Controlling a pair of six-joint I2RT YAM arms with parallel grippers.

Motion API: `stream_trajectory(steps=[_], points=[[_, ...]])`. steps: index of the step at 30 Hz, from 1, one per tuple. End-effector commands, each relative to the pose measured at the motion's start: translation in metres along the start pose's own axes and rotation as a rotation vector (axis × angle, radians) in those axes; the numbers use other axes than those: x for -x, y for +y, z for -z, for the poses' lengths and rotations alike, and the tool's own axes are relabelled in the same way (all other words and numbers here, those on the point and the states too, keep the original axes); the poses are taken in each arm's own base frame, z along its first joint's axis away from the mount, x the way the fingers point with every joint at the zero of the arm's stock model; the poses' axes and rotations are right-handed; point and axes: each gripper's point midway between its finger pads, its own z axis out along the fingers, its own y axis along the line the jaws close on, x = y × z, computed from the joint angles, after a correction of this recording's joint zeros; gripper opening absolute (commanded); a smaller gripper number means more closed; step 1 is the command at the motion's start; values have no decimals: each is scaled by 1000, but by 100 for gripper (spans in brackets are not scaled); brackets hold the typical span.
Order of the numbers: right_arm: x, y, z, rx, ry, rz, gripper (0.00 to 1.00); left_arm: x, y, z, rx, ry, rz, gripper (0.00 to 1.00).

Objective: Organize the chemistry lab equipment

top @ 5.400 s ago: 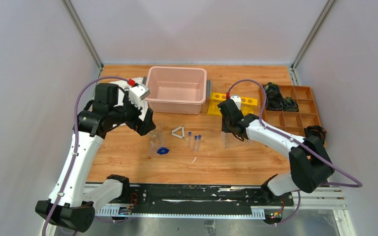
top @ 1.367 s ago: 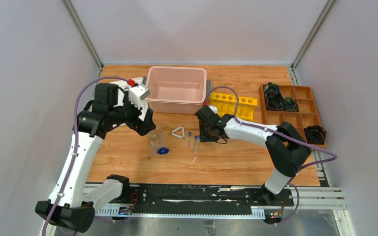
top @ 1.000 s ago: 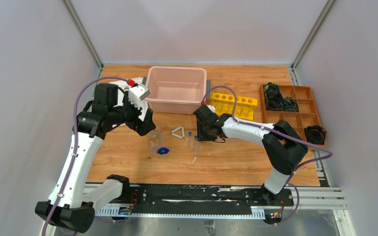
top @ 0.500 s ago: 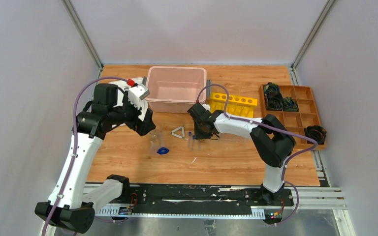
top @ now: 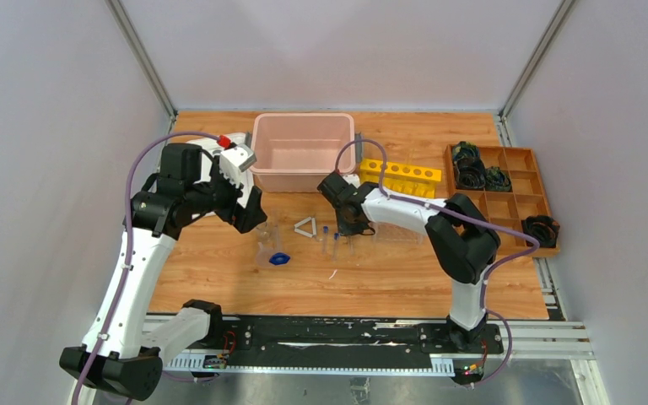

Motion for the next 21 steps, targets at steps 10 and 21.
stream_trajectory(steps=[10,21], points=[[57,67,140,351,-339,8,0,18,-19,9,-78,-75,-6,100],[106,148,271,771,-746,-29,0,23,-56,10,-293,-104,76,93]])
